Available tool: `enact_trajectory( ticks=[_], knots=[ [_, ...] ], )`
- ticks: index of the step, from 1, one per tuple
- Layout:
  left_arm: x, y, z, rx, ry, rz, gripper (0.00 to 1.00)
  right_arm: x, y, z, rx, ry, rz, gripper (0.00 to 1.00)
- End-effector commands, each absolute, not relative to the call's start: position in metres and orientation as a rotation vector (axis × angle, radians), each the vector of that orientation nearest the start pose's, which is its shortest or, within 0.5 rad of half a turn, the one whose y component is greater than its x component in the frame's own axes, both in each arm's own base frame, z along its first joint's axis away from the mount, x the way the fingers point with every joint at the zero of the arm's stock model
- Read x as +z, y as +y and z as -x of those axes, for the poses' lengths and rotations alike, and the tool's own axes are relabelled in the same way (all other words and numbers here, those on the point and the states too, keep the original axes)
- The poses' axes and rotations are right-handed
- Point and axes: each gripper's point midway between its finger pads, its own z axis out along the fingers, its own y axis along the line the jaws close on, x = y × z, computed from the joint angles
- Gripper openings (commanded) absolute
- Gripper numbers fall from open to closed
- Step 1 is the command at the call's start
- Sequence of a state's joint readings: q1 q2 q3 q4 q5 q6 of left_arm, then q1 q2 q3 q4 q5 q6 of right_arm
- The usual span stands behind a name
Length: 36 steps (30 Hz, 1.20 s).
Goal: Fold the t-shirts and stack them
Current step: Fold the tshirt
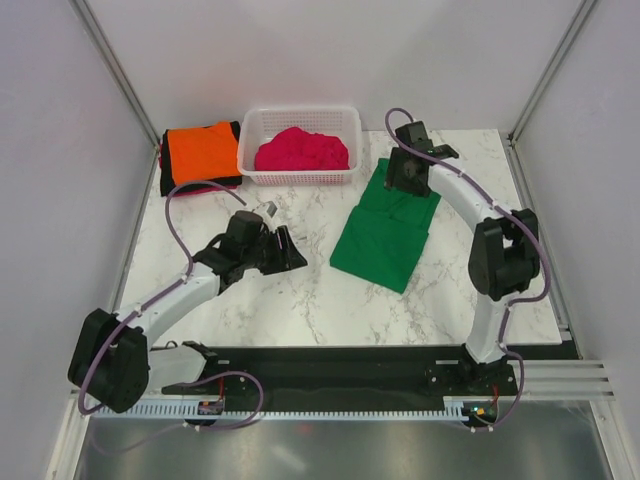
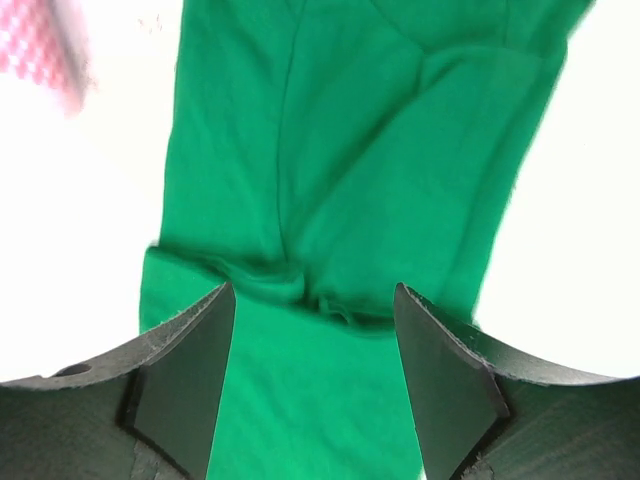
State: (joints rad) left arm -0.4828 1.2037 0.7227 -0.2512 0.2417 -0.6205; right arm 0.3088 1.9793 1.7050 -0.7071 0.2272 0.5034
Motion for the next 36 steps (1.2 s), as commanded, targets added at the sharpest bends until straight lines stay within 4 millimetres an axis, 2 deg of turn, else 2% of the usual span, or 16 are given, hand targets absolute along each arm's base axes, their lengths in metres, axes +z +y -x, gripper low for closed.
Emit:
enact_trajectory(
  ticks=[1,2,3,4,5,6,7,8,10,12,13,15,17,21,29,36],
  knots=[
    [0.125,-0.23,-0.266,-0.965,2.328,0.034,0.58,0.147,0.132,-0.427,0.074,2.504,-0.302,0.73],
    [0.119,-0.234,-0.268,-0.979,2.345,0.026,0.59,0.165,0.133,-0.416,0.132,2.462,-0.315,0.73],
    [0.117,-0.238,-0.27,-0.986,2.349,0.02,0.59,0.164,0.133,-0.404,0.163,2.463,-0.331,0.73],
    [0.115,-0.245,-0.271,-1.0,2.351,0.003,0.59,0.158,0.127,-0.378,0.186,2.473,-0.364,0.74],
    [0.117,-0.252,-0.274,-1.013,2.349,-0.014,0.59,0.155,0.132,-0.367,0.251,2.473,-0.367,0.74],
    [0.107,-0.257,-0.277,-1.014,2.379,-0.023,0.59,0.151,0.133,-0.355,0.289,2.481,-0.371,0.74],
    [0.114,-0.268,-0.284,-1.036,2.349,-0.05,0.59,0.136,0.131,-0.33,0.318,2.512,-0.386,0.74],
    [0.112,-0.272,-0.286,-1.041,2.355,-0.061,0.59,0.132,0.134,-0.321,0.36,2.517,-0.384,0.74],
    [0.097,-0.279,-0.293,-1.026,2.387,-0.061,0.59,0.112,0.137,-0.289,0.437,2.574,-0.375,0.74],
    [0.093,-0.286,-0.304,-1.025,2.388,-0.057,0.58,0.104,0.137,-0.273,0.47,2.593,-0.372,0.73],
    [0.079,-0.289,-0.307,-1.018,2.42,-0.046,0.58,0.097,0.134,-0.26,0.475,2.599,-0.369,0.73],
    [0.078,-0.297,-0.315,-1.042,2.409,-0.048,0.57,0.091,0.131,-0.251,0.481,2.599,-0.369,0.74],
    [0.062,-0.303,-0.32,-1.042,2.446,-0.04,0.54,0.075,0.127,-0.235,0.48,2.62,-0.362,0.75],
    [0.051,-0.303,-0.321,-1.036,2.469,-0.016,0.5,0.053,0.132,-0.222,0.528,2.668,-0.373,0.75],
    [0.033,-0.302,-0.317,-1.028,2.506,-0.014,0.45,0.029,0.142,-0.224,0.597,2.685,-0.404,0.7],
    [0.025,-0.305,-0.313,-1.055,2.514,-0.007,0.38,0.012,0.138,-0.223,0.555,2.702,-0.412,0.54]
  ],
)
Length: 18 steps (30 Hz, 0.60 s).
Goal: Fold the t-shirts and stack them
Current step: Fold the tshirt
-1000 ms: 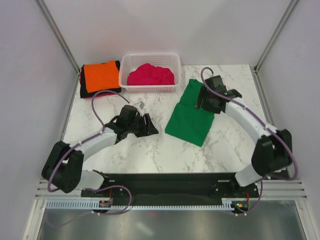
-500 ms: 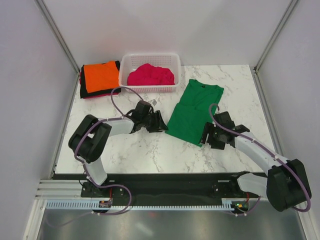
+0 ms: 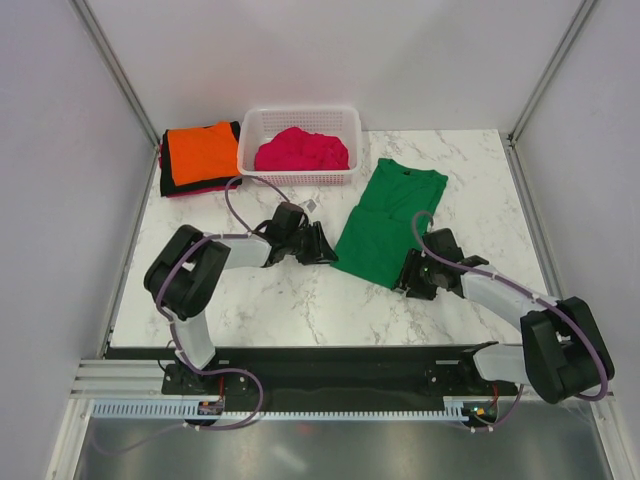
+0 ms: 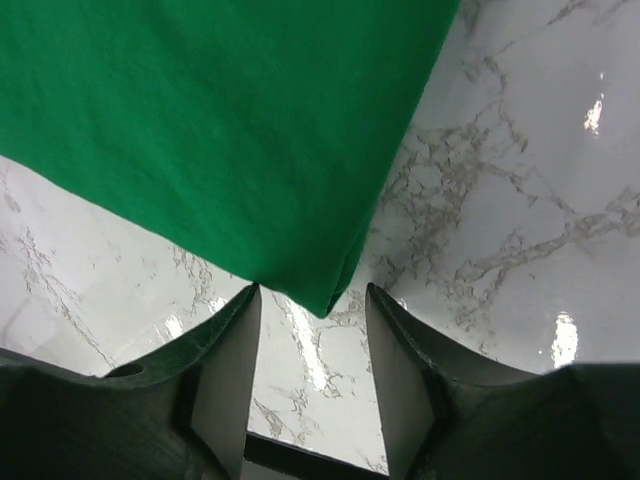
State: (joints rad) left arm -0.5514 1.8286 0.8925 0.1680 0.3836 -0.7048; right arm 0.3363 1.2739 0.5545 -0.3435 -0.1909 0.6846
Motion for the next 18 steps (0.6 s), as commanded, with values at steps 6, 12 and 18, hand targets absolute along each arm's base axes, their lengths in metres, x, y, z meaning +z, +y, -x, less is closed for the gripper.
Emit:
enact_trajectory(
  ticks=[6,12,18],
  knots=[
    [0.02,-0.305,-0.311,-1.065,2.519,-0.009,0.37,0.002,0.134,-0.222,0.528,2.71,-0.42,0.38],
    [0.019,-0.308,-0.312,-1.084,2.513,-0.003,0.17,0.001,0.134,-0.222,0.522,2.712,-0.42,0.19],
    [0.025,-0.308,-0.298,-1.101,2.512,-0.014,0.02,0.009,0.135,-0.217,0.547,2.716,-0.418,0.0]
  ],
)
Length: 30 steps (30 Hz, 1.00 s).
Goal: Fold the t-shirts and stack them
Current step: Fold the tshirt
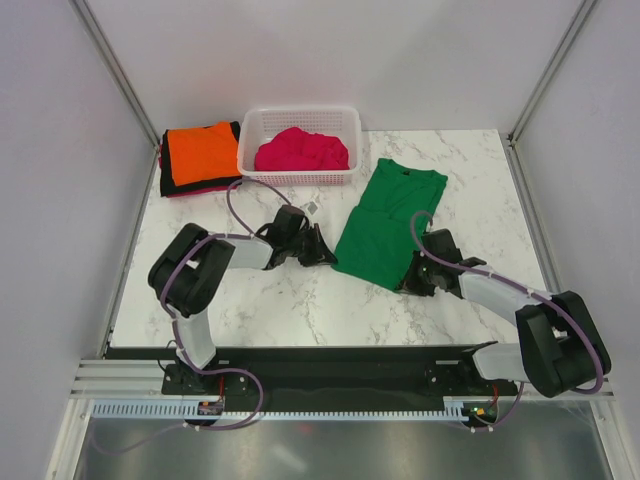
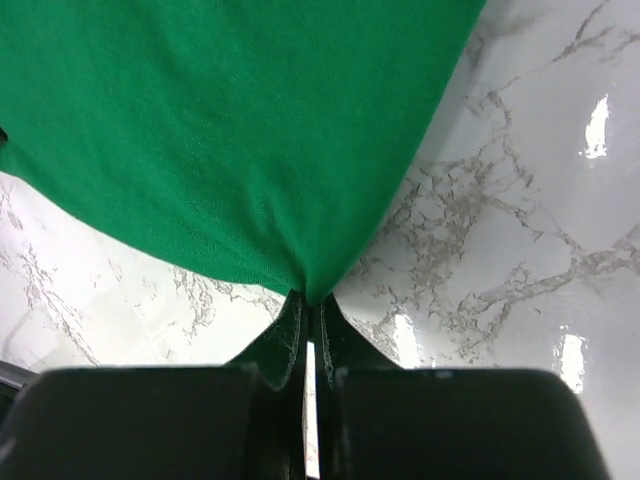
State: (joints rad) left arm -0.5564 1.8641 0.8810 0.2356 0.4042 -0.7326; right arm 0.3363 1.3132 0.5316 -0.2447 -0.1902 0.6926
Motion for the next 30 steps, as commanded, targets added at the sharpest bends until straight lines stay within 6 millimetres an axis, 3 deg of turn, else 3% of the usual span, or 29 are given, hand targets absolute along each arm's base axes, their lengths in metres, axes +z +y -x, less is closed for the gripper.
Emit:
enact_trajectory(
  ticks=[1,2,5,12,13,15,16,17,19,20,26,30],
  knots=[
    [0.026,-0.305,-0.295,-1.094,2.512,-0.012,0.02,0.011,0.136,-0.216,0.55,2.721,-0.412,0.0],
    [0.035,-0.306,-0.289,-1.105,2.498,-0.016,0.02,0.015,0.137,-0.216,0.566,2.718,-0.404,0.0],
    [0.028,-0.296,-0.257,-1.089,2.549,0.013,0.02,0.02,0.138,-0.205,0.577,2.757,-0.383,0.0],
    [0.025,-0.282,-0.167,-1.062,2.63,0.03,0.02,0.019,0.134,-0.167,0.588,2.859,-0.351,0.0],
    [0.037,-0.283,-0.162,-1.072,2.594,0.03,0.02,0.019,0.135,-0.161,0.595,2.873,-0.339,0.0],
    [0.033,-0.279,-0.135,-1.043,2.637,0.04,0.02,0.021,0.139,-0.146,0.604,2.901,-0.312,0.0],
    [0.045,-0.28,-0.128,-1.075,2.616,0.07,0.02,0.022,0.143,-0.137,0.617,2.917,-0.277,0.0],
    [0.043,-0.278,-0.109,-1.057,2.649,0.037,0.02,0.028,0.146,-0.133,0.641,2.899,-0.282,0.0],
    [0.057,-0.278,-0.101,-1.07,2.613,0.074,0.02,0.035,0.148,-0.119,0.645,2.911,-0.267,0.0],
    [0.054,-0.274,-0.086,-1.048,2.645,0.039,0.02,0.045,0.149,-0.118,0.678,2.866,-0.28,0.0],
    [0.067,-0.263,-0.063,-1.075,2.656,0.065,0.02,0.071,0.145,-0.097,0.729,2.845,-0.273,0.0],
    [0.074,-0.254,-0.072,-1.008,2.624,0.076,0.02,0.077,0.142,-0.104,0.687,2.819,-0.243,0.0]
  ],
)
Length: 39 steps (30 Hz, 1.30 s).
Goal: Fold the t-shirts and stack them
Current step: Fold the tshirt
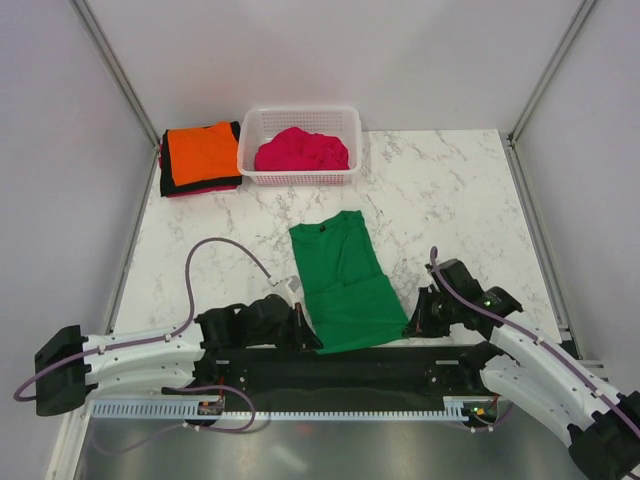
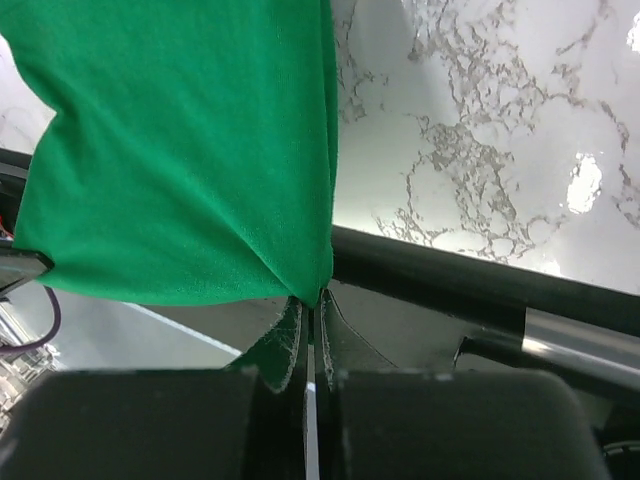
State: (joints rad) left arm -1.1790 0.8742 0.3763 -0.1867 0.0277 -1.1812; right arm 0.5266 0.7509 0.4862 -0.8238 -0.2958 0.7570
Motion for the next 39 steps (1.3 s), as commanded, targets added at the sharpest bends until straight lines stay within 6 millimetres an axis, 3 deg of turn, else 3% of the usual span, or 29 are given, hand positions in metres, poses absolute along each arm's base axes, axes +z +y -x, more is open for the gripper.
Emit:
enact_trajectory(
  ticks=[1,2,3,4,10,13,19,29,35,39],
  knots=[
    [0.075,-0.252,-0.074,-0.976,2.623,0.071,0.02,0.084,0.143,-0.111,0.678,2.801,-0.238,0.0],
    [0.088,-0.255,-0.081,-0.966,2.591,0.076,0.02,0.088,0.14,-0.12,0.638,2.772,-0.243,0.0],
    [0.089,-0.25,-0.081,-0.92,2.6,0.055,0.02,0.094,0.14,-0.126,0.622,2.754,-0.24,0.0],
    [0.104,-0.255,-0.086,-0.931,2.573,0.056,0.02,0.109,0.143,-0.138,0.611,2.719,-0.221,0.0],
    [0.133,-0.257,-0.111,-0.838,2.501,0.04,0.03,0.161,0.149,-0.195,0.487,2.611,-0.149,0.0],
    [0.146,-0.254,-0.128,-0.801,2.461,0.05,0.03,0.175,0.155,-0.218,0.451,2.591,-0.129,0.0],
    [0.165,-0.239,-0.169,-0.761,2.403,0.096,0.03,0.183,0.163,-0.265,0.374,2.572,-0.087,0.0],
    [0.17,-0.218,-0.236,-0.722,2.375,0.134,0.03,0.186,0.178,-0.346,0.383,2.564,-0.079,0.0],
    [0.164,-0.213,-0.275,-0.724,2.391,0.148,0.03,0.181,0.184,-0.39,0.387,2.568,-0.092,0.0],
    [0.152,-0.199,-0.302,-0.709,2.403,0.202,0.02,0.168,0.192,-0.416,0.384,2.583,-0.112,0.0]
  ],
)
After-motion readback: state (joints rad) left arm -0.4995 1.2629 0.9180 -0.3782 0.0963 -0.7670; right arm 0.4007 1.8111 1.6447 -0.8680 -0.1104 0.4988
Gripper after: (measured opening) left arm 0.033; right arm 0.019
